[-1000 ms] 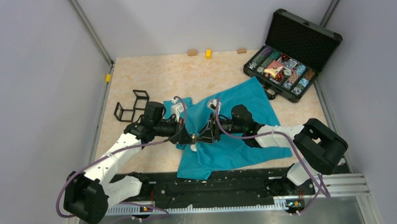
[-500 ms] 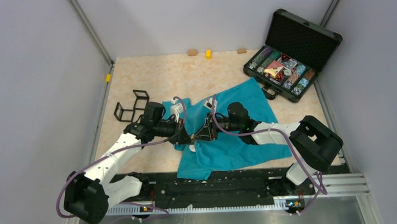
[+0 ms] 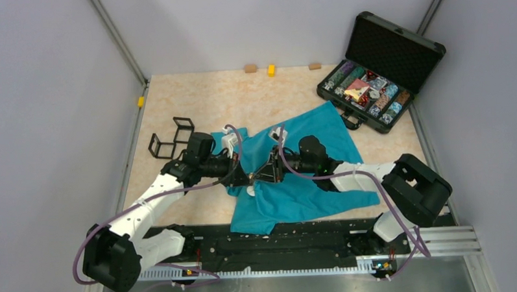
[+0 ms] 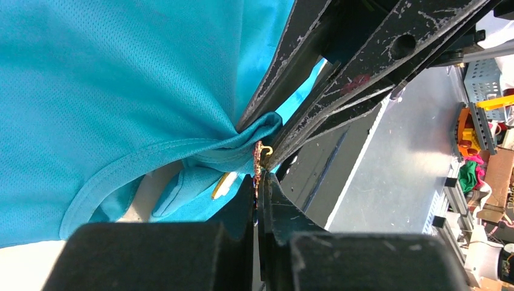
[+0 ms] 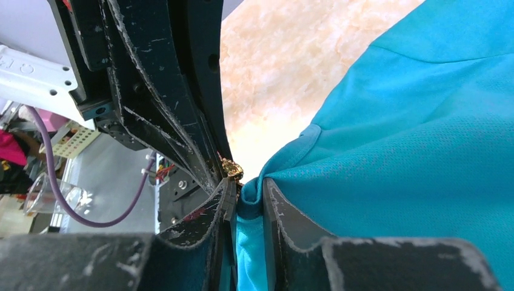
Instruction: Pin the brooch onto the clothing
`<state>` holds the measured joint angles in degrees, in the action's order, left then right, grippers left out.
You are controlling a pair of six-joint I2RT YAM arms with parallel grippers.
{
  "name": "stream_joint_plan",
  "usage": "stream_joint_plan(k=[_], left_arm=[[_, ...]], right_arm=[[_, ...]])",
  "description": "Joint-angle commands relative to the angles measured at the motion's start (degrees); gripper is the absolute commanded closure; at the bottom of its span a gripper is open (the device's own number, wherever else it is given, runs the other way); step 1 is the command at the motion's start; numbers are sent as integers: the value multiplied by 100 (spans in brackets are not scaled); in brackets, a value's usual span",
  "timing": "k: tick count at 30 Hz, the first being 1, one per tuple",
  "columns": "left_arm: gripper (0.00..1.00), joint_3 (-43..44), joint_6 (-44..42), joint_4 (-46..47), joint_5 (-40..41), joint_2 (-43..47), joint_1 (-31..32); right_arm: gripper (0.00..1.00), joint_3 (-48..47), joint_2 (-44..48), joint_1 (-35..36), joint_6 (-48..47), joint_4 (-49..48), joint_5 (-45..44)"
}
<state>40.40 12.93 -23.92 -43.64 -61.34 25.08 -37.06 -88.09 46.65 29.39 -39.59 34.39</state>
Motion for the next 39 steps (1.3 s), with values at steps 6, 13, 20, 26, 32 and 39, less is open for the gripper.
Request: stream_joint_plan(k=[6,13,20,26,32,39], left_arm=[[100,241,31,-137,268,94,-36],[100,266,27,-200,259,1,-82],[100,255,-3,-239,453,-15,-85],[63,331,-99,-488,502,-135,-58],[23,600,369,-651,1714,312,-73],[21,468,1632,-746,3815,464,-253]], right_arm=[[77,283,564,-227,-318,228,-733],[57,352,979,-227,-368,175,-143],[51,394,1306,-227,-448,478,-308],[48,353,1686,-243,-594,1294,-1513],[43,4,2283,-294,-806,2698,-3190],[38,-327,2677,-663,-1030,3830,-4025]])
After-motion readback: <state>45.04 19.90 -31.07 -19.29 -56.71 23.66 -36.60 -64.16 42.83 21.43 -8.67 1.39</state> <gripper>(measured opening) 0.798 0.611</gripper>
